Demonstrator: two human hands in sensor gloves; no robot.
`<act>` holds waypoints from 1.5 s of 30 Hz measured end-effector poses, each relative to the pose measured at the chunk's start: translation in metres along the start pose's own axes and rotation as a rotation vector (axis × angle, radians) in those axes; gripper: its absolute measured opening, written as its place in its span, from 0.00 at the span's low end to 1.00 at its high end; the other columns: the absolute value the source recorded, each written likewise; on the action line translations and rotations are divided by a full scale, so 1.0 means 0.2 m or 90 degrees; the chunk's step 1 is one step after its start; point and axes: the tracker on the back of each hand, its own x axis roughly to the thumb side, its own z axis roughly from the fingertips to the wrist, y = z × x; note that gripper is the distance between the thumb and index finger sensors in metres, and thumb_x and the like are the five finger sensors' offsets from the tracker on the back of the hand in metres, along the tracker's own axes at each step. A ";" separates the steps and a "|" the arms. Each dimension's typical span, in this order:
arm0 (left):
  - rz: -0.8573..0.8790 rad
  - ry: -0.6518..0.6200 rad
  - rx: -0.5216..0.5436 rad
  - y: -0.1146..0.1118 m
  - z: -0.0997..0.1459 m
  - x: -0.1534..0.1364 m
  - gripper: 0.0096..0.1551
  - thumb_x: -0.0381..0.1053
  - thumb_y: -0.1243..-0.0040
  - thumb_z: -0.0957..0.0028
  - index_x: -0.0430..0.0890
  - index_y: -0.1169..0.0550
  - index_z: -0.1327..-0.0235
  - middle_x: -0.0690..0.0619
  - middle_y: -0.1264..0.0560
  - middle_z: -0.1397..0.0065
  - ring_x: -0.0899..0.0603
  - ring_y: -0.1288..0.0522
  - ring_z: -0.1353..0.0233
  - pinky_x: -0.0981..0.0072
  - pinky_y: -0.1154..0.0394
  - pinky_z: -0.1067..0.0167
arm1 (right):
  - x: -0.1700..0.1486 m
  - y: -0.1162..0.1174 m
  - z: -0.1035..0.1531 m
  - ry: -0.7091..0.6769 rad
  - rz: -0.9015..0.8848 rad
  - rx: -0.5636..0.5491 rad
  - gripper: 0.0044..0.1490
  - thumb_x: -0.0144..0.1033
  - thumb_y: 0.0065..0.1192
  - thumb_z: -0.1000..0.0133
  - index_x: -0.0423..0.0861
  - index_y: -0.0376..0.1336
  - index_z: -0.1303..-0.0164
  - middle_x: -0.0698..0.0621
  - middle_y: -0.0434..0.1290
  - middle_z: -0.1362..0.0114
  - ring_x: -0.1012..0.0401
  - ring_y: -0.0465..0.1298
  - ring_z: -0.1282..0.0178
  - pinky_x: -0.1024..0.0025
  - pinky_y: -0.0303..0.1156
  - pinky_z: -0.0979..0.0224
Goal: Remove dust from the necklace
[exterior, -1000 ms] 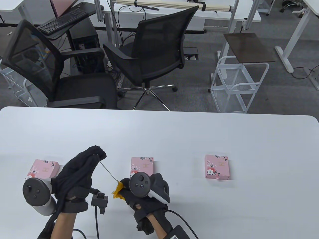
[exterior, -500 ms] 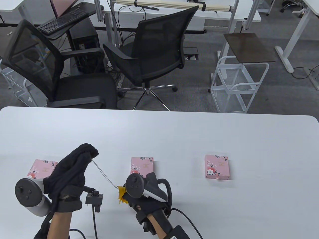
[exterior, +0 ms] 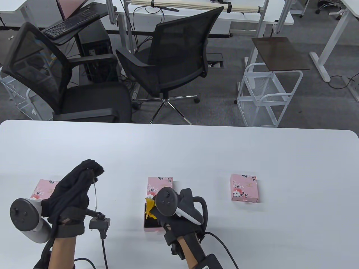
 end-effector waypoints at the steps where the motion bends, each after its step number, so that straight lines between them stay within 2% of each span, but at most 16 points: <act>1: 0.000 0.000 -0.001 0.00 0.00 0.00 0.19 0.58 0.32 0.41 0.55 0.15 0.40 0.55 0.12 0.42 0.45 0.19 0.38 0.53 0.21 0.42 | -0.02 -0.01 0.00 0.005 -0.005 -0.011 0.26 0.41 0.65 0.32 0.41 0.66 0.27 0.38 0.76 0.33 0.43 0.77 0.43 0.47 0.72 0.35; 5: -0.007 -0.002 -0.008 -0.02 0.00 0.00 0.19 0.58 0.32 0.41 0.55 0.14 0.40 0.55 0.12 0.42 0.44 0.19 0.38 0.53 0.21 0.42 | -0.17 -0.01 0.01 0.068 -0.025 -0.068 0.26 0.41 0.64 0.31 0.41 0.66 0.27 0.37 0.75 0.33 0.43 0.77 0.43 0.47 0.72 0.36; 9: -0.014 0.001 -0.007 -0.03 0.00 -0.01 0.19 0.58 0.31 0.41 0.55 0.15 0.40 0.55 0.12 0.42 0.44 0.19 0.38 0.53 0.21 0.42 | -0.35 0.07 0.02 0.136 -0.005 -0.034 0.26 0.41 0.63 0.31 0.41 0.65 0.27 0.37 0.75 0.33 0.43 0.77 0.43 0.47 0.72 0.36; 13: -0.016 0.000 -0.012 -0.05 0.00 -0.01 0.19 0.58 0.31 0.41 0.55 0.15 0.40 0.55 0.12 0.42 0.44 0.19 0.38 0.53 0.21 0.42 | -0.45 0.16 0.02 0.177 0.008 0.003 0.27 0.41 0.63 0.31 0.40 0.65 0.27 0.37 0.75 0.33 0.42 0.77 0.42 0.46 0.72 0.36; 18: -0.011 -0.007 -0.017 -0.05 0.01 0.01 0.19 0.58 0.32 0.41 0.55 0.15 0.40 0.55 0.12 0.42 0.45 0.19 0.38 0.53 0.21 0.42 | -0.49 0.26 -0.01 0.218 0.054 0.063 0.27 0.41 0.62 0.31 0.40 0.65 0.26 0.36 0.74 0.32 0.41 0.77 0.41 0.46 0.71 0.35; 25: 0.006 -0.019 -0.044 -0.10 0.02 0.04 0.19 0.58 0.32 0.41 0.55 0.15 0.40 0.55 0.12 0.42 0.45 0.19 0.37 0.53 0.21 0.42 | -0.51 0.33 -0.03 0.255 0.157 0.064 0.27 0.42 0.63 0.31 0.41 0.65 0.25 0.36 0.74 0.30 0.41 0.76 0.40 0.45 0.71 0.34; 30: 0.004 -0.027 -0.048 -0.11 0.03 0.05 0.19 0.58 0.32 0.41 0.55 0.15 0.40 0.55 0.12 0.42 0.45 0.19 0.37 0.53 0.21 0.42 | -0.50 0.45 -0.06 0.266 0.259 0.148 0.33 0.43 0.64 0.31 0.44 0.58 0.19 0.31 0.64 0.21 0.36 0.69 0.31 0.42 0.67 0.30; 36: 0.014 -0.023 -0.042 -0.08 0.04 0.05 0.19 0.58 0.32 0.41 0.55 0.15 0.40 0.55 0.12 0.41 0.45 0.19 0.37 0.53 0.21 0.42 | -0.49 0.43 -0.05 0.263 0.232 0.139 0.40 0.44 0.65 0.32 0.41 0.54 0.15 0.28 0.58 0.17 0.33 0.66 0.28 0.40 0.65 0.28; 43: 0.007 -0.021 -0.055 -0.12 0.04 0.05 0.19 0.58 0.32 0.41 0.55 0.15 0.40 0.55 0.12 0.42 0.44 0.19 0.37 0.52 0.21 0.42 | -0.50 0.30 0.00 0.258 0.180 0.086 0.44 0.43 0.67 0.33 0.39 0.52 0.13 0.27 0.56 0.16 0.32 0.65 0.27 0.39 0.64 0.28; 45: 0.003 -0.018 -0.061 -0.14 0.05 0.05 0.19 0.58 0.32 0.41 0.55 0.15 0.40 0.55 0.12 0.42 0.44 0.19 0.37 0.52 0.21 0.42 | -0.48 0.24 0.03 0.246 0.163 0.048 0.44 0.42 0.67 0.33 0.38 0.52 0.13 0.27 0.56 0.16 0.32 0.65 0.27 0.39 0.64 0.28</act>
